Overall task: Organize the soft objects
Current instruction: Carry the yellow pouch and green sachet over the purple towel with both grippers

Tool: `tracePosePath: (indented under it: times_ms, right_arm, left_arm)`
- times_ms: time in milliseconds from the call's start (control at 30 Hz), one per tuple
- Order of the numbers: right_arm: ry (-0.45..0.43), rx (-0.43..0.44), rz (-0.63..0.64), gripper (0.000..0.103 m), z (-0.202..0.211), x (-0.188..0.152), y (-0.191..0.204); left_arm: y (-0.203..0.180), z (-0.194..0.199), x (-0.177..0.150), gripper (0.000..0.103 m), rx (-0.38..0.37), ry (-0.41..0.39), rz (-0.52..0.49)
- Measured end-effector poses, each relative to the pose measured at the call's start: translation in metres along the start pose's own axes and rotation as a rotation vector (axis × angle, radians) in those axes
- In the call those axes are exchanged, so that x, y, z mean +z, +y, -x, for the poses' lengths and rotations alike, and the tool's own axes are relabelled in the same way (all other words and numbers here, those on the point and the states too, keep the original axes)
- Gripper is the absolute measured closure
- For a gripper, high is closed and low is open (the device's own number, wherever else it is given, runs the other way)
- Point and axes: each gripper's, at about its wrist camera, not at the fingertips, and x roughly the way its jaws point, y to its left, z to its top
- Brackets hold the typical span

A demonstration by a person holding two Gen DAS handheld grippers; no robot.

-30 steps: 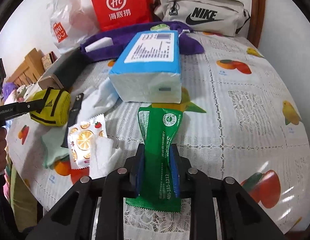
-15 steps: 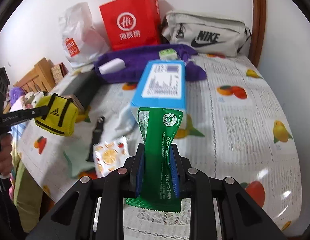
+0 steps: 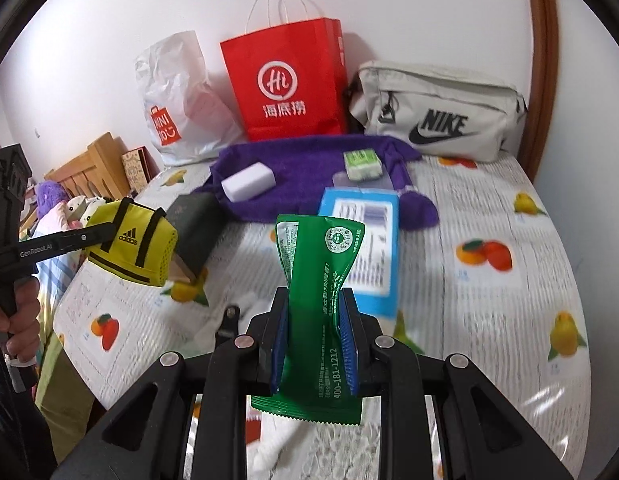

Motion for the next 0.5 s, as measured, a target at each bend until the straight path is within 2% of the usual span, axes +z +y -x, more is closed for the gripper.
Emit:
tracePosePath:
  times_ms: [500]
  right_arm:
    - [-0.003, 0.038, -0.016, 0.079, -0.054, 0.078, -0.015]
  left_arm:
    - [0.003, -0.034, 0.054, 0.091, 0.011, -0.001, -0.001]
